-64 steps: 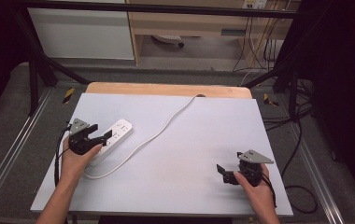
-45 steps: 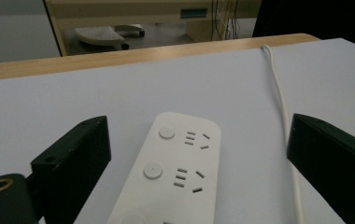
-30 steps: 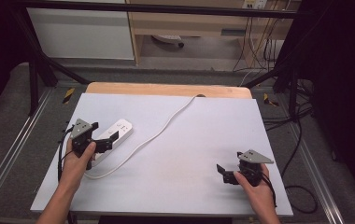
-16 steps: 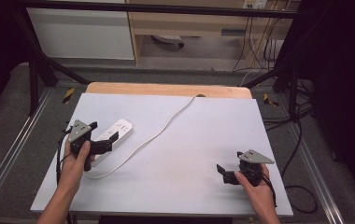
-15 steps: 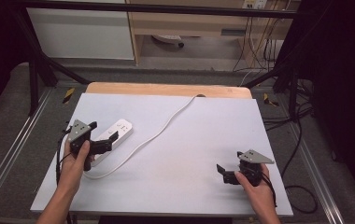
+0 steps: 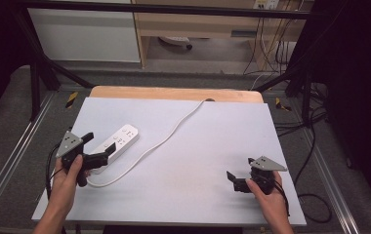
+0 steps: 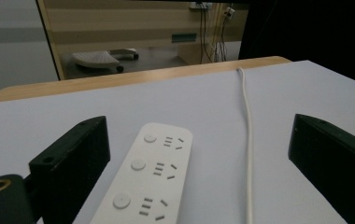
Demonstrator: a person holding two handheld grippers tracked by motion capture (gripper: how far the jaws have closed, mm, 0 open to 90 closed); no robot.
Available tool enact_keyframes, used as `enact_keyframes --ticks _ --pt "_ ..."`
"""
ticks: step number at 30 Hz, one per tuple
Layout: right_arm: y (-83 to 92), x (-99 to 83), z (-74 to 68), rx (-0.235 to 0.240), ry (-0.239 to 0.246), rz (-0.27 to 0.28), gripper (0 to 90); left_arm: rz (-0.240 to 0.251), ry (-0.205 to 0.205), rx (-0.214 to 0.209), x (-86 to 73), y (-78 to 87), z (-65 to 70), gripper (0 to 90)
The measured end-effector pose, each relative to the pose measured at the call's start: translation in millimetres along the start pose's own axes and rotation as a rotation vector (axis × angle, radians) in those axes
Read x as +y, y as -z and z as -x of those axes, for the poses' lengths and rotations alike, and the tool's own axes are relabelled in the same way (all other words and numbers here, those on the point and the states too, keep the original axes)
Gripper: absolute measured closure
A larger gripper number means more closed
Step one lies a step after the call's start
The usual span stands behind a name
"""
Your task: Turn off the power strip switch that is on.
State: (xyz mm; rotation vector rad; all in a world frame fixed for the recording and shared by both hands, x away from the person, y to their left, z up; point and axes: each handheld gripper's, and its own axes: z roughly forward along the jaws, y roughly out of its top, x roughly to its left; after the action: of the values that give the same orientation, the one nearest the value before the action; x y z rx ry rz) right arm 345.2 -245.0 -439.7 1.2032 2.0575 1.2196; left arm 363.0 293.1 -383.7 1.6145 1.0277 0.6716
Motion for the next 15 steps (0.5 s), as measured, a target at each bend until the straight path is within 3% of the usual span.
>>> enact_keyframes --ticks 8,11,14,15 --pt "-2.4 -1.0 0.0 -0.023 -0.004 -0.015 2.8 -0.034 0.035 0.001 -24.0 30.9 -13.5 5.4" --pt "-3.1 -1.8 1.7 -0.039 -0.007 -0.02 2.9 -0.074 0.014 0.009 -33.0 39.8 -18.5 5.5" --pt "-4.2 -3.6 4.2 -0.067 -0.012 -0.036 3.0 -0.079 0.02 0.003 -37.1 46.1 -21.1 5.9" --pt "-7.8 -7.0 6.9 -0.1 -0.02 -0.065 3.1 -0.08 0.017 0.002 -37.8 47.0 -21.0 5.8"
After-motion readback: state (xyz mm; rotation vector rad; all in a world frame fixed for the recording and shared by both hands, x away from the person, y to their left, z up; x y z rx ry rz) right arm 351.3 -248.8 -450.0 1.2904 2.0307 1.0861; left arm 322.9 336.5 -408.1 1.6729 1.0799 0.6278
